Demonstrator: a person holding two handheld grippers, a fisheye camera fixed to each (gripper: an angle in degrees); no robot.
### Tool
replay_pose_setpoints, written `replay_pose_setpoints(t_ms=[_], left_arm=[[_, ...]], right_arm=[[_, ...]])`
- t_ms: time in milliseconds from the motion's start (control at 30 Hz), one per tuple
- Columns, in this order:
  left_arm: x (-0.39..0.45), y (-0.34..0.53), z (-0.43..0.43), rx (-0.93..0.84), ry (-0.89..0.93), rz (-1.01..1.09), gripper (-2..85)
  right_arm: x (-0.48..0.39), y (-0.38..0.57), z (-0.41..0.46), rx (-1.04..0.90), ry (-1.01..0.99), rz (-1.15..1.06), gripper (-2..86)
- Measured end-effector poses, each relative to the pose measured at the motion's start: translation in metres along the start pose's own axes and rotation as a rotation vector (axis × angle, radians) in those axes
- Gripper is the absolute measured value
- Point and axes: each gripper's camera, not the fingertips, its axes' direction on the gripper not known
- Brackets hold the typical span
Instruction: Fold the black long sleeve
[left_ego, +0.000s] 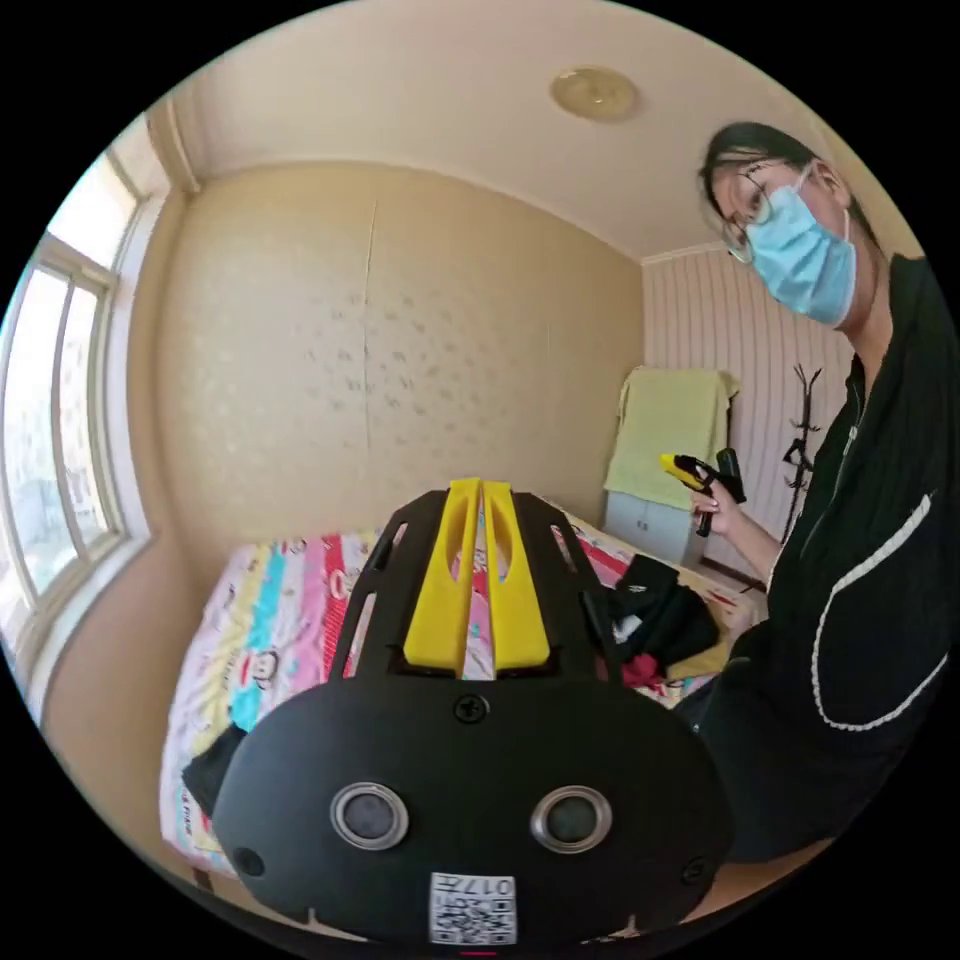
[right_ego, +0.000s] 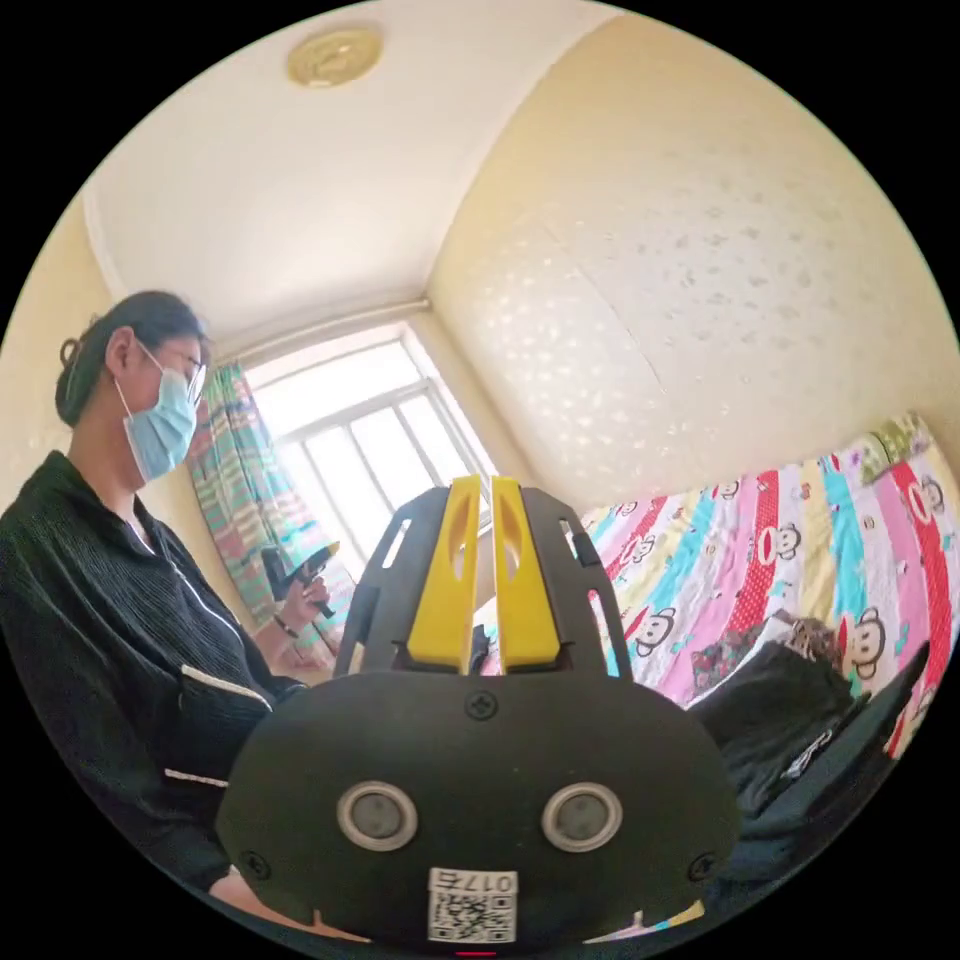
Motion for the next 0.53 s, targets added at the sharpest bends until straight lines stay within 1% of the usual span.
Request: replay_pose_setpoints(t_ms=[33, 67, 100, 133, 167, 200, 233, 300, 333, 367, 400, 433, 467, 500, 533], left_arm=[[0.005, 0.000, -0.015, 0.047, -0.041, 0.011, 8.0], [0.011, 0.003, -0.039, 0.138, -0.097, 0.002, 12.7], [0.009, 0.010, -0.056, 0.185, -0.106, -0.032, 16.1], [0.005, 0.013, -0.063, 0.183, -0.100, -0.060, 15.9], [-0.003, 0.020, -0.075, 0.163, -0.102, -0.118, 15.5], [-0.009, 0.026, -0.092, 0.155, -0.163, -0.146, 11.7], [-0.010, 0.029, -0.102, 0.162, -0.216, -0.145, 9.8], [-0.019, 0.035, -0.141, 0.225, -0.468, -0.108, 6.2], [-0.025, 0.036, -0.149, 0.225, -0.521, -0.108, 5.7], [-0.042, 0.034, -0.162, 0.191, -0.603, -0.122, 4.2], [-0.067, 0.033, -0.170, 0.130, -0.640, -0.141, 2.1], [-0.082, 0.033, -0.174, 0.094, -0.639, -0.155, 1.5], [-0.116, 0.035, -0.179, 0.019, -0.614, -0.205, 0.2], [-0.156, 0.043, -0.181, -0.071, -0.586, -0.298, -0.1], [-0.177, 0.050, -0.181, -0.122, -0.576, -0.356, -0.3]], right_arm=[[-0.023, -0.002, 0.031, -0.049, 0.029, -0.055, 6.0], [-0.033, 0.000, 0.047, -0.070, 0.058, -0.091, 7.0], [-0.054, 0.008, 0.078, -0.085, 0.108, -0.185, 9.4], [-0.073, 0.021, 0.106, -0.059, 0.152, -0.281, 12.3], [-0.081, 0.028, 0.119, -0.041, 0.171, -0.311, 12.9], [-0.093, 0.038, 0.143, -0.026, 0.167, -0.306, 14.1], [-0.101, 0.044, 0.163, -0.016, 0.126, -0.257, 14.1], [-0.117, 0.052, 0.187, 0.031, 0.095, -0.234, 13.3], [-0.131, 0.057, 0.203, 0.058, 0.112, -0.270, 12.2], [-0.139, 0.058, 0.212, 0.063, 0.123, -0.293, 11.5], [-0.156, 0.060, 0.231, 0.042, 0.144, -0.348, 9.2], [-0.173, 0.060, 0.253, -0.022, 0.122, -0.402, 5.8], [-0.180, 0.059, 0.266, -0.060, 0.091, -0.427, 5.1], [-0.194, 0.060, 0.290, -0.120, 0.017, -0.464, 3.6], [-0.206, 0.062, 0.315, -0.135, -0.048, -0.469, 3.4]])
